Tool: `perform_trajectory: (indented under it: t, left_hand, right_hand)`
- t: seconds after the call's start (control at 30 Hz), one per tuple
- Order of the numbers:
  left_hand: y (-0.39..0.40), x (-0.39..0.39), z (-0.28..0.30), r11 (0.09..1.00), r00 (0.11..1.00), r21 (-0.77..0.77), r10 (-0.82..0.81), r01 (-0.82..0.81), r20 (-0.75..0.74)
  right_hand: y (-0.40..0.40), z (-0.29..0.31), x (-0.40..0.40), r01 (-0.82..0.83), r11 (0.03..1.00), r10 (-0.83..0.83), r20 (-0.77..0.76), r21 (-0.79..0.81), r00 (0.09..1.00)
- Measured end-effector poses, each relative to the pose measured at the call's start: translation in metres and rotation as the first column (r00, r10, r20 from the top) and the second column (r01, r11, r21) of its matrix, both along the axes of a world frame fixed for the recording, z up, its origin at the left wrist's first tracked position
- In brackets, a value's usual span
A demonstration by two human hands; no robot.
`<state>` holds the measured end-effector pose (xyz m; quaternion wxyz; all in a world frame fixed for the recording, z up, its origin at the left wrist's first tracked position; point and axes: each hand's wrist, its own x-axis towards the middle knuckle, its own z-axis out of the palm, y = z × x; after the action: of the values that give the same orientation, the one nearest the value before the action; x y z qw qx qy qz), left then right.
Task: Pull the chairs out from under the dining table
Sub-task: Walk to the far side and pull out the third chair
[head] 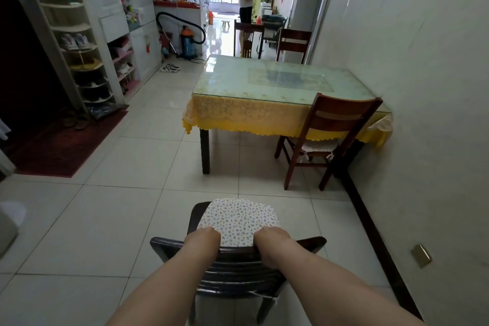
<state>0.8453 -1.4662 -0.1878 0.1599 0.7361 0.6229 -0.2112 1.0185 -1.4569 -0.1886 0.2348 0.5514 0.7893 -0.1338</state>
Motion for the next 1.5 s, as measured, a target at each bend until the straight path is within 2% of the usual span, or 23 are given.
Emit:
perform_trajectory:
  t: [0.37, 0.63, 0.9, 1.0, 1.13, 1.2, 1.37, 1.5]
  left_hand:
    - [-0.010, 0.001, -0.006, 0.999, 0.999, -0.024, -0.032, 0.032, -0.020]
    - [-0.019, 0.000, -0.012, 0.998, 1.000, -0.056, 0.004, -0.004, -0.004]
    - [-0.014, 0.000, -0.012, 0.995, 0.998, -0.079, -0.057, 0.055, -0.029]
    - [-0.012, 0.001, -0.010, 0.988, 0.995, -0.134, -0.085, 0.078, -0.048]
    - [-0.003, 0.003, -0.011, 0.941, 0.977, -0.330, -0.139, 0.079, -0.161]
    - [0.001, 0.003, -0.012, 0.925, 0.973, -0.376, -0.137, 0.059, -0.184]
    - [0.008, 0.012, -0.005, 0.938, 0.978, -0.322, -0.171, 0.125, -0.119]
    - [0.020, 0.017, 0.010, 0.945, 0.991, -0.316, -0.110, 0.083, -0.069]
  right_hand:
    - [-0.014, -0.004, -0.002, 0.035, 0.999, -0.035, 0.007, 0.004, 0.999]
    - [-0.026, -0.013, -0.004, 0.048, 0.999, -0.048, 0.025, -0.004, 0.999]
    - [-0.023, -0.013, -0.004, 0.049, 0.999, -0.048, 0.033, -0.020, 0.998]
    - [-0.023, -0.013, -0.005, 0.049, 0.998, -0.048, 0.035, -0.041, 0.998]
    - [-0.023, -0.015, -0.009, 0.061, 0.992, -0.057, 0.041, -0.110, 0.998]
    - [-0.023, -0.014, -0.010, 0.084, 0.985, -0.079, 0.036, -0.151, 0.996]
    - [-0.017, -0.008, -0.008, 0.125, 0.965, -0.113, 0.063, -0.231, 0.992]
    - [-0.007, 0.013, 0.005, 0.144, 0.957, -0.142, 0.028, -0.251, 0.989]
